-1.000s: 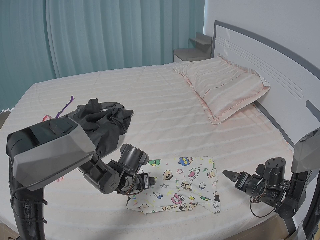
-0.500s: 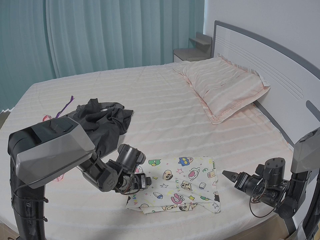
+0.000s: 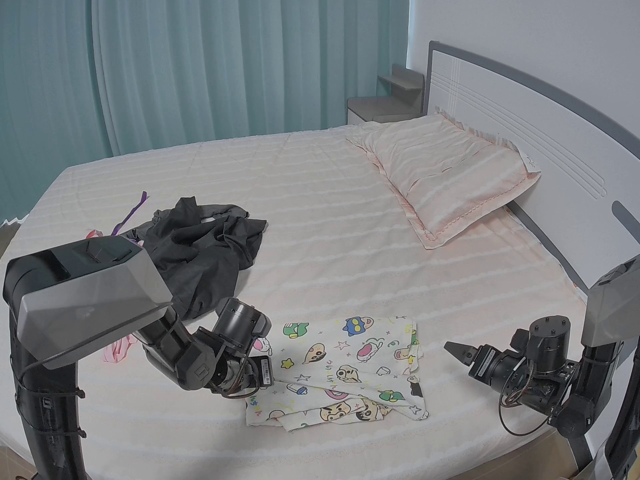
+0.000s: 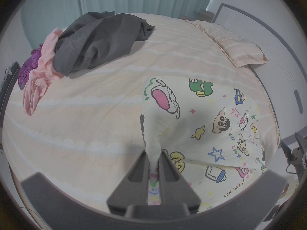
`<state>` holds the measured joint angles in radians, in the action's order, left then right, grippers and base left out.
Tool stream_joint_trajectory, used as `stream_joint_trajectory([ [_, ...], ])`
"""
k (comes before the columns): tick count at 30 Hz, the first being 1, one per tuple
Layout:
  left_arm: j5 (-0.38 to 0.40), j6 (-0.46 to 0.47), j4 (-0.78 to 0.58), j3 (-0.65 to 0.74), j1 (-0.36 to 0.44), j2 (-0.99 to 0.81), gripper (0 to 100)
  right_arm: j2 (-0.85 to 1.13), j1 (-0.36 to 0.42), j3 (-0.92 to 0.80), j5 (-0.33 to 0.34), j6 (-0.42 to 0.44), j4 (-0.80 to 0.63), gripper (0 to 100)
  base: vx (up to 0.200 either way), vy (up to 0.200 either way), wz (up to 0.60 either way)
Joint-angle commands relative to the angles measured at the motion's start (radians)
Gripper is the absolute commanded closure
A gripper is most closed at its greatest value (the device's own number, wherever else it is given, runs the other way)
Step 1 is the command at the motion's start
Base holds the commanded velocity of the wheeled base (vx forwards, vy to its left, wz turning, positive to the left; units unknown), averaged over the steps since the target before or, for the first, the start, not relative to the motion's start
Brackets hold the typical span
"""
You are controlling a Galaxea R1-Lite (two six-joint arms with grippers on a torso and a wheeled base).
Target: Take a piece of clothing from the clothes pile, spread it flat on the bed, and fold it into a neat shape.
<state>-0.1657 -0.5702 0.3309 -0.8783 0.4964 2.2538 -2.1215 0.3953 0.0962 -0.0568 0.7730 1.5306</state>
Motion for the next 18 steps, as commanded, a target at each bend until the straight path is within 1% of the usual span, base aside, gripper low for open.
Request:
stream_joint_trajectory([
  [1,0.000,-0.028,0.062,0.081,-0.010,-0.019,100,-0.005,0.002,-0.003,0.000,0.000,0.000,0,0.000,0.000,0.00],
  [6,0.002,-0.063,0.218,0.180,-0.010,-0.010,100,-0.005,0.002,-0.003,0.000,0.000,0.000,0,0.000,0.000,0.00],
  [12,0.002,-0.065,0.293,0.234,-0.016,-0.011,100,-0.023,0.000,-0.003,0.000,0.000,0.002,0,0.000,0.000,0.00],
  [13,0.002,-0.063,0.307,0.242,-0.019,-0.011,0,-0.026,0.002,-0.003,0.000,0.000,0.002,0,0.000,0.000,0.00],
  [18,0.003,-0.063,0.341,0.259,-0.041,-0.005,0,-0.028,0.002,-0.004,0.000,0.000,0.002,0,0.000,0.000,0.00],
])
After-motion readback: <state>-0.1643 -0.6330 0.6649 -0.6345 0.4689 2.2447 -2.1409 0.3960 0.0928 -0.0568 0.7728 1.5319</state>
